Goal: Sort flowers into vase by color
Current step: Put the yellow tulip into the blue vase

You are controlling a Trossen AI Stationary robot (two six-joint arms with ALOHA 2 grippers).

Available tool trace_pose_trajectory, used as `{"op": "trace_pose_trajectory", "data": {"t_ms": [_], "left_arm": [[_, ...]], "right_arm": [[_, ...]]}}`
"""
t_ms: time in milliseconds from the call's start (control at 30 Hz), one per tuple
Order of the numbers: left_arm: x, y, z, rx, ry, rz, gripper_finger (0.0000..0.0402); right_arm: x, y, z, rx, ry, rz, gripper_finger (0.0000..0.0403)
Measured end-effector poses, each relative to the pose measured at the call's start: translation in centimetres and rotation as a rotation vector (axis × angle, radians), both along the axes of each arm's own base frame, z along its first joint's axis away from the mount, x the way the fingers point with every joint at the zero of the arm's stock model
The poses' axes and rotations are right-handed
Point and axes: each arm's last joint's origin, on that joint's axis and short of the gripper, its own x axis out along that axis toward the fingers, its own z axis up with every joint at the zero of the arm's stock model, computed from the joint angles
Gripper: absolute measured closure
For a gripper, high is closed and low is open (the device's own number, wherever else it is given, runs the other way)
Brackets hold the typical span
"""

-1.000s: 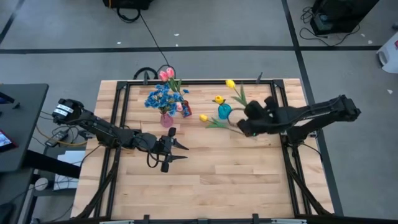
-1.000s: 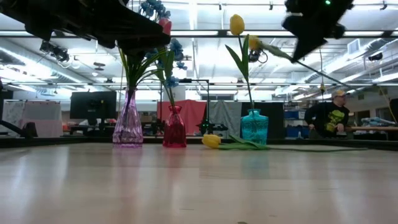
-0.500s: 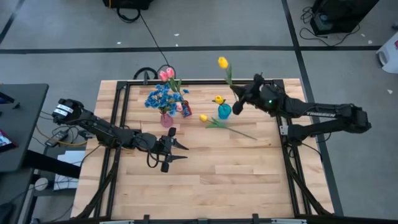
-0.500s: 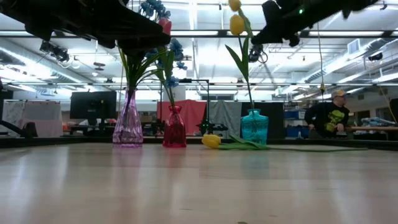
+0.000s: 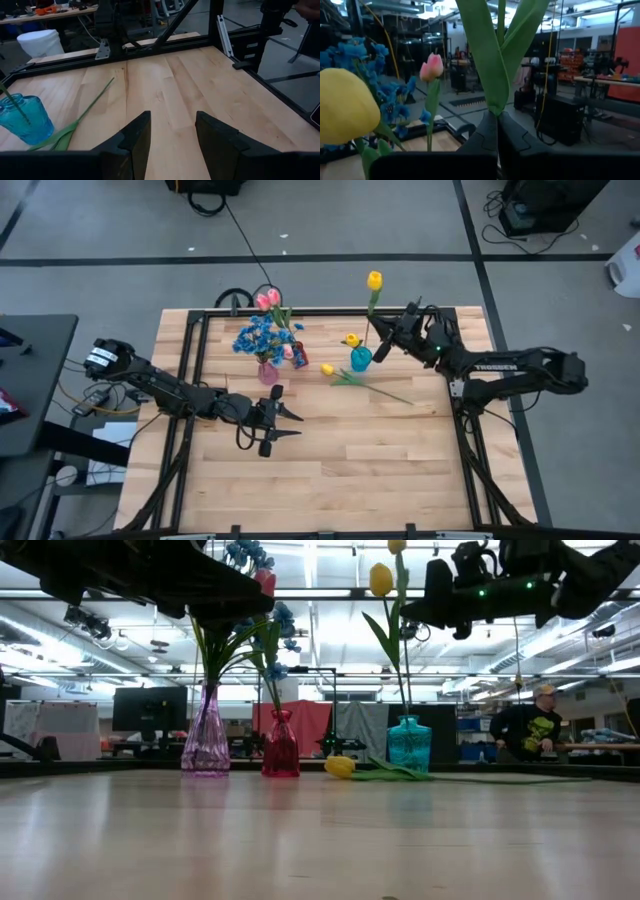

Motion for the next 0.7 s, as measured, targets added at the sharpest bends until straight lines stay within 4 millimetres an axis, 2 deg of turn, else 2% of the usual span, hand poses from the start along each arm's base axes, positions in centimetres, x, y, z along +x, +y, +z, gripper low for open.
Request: {"op": "trace_pose_trajectory", "data": {"t_ms": [700], "left_arm": [[-0.1, 0.0, -0.2, -0.008, 0.024, 0.003, 0.0238]], "right_arm": [[2.4, 0.3, -3.9, 0.046, 0.145, 0.042, 0.0398]]}}
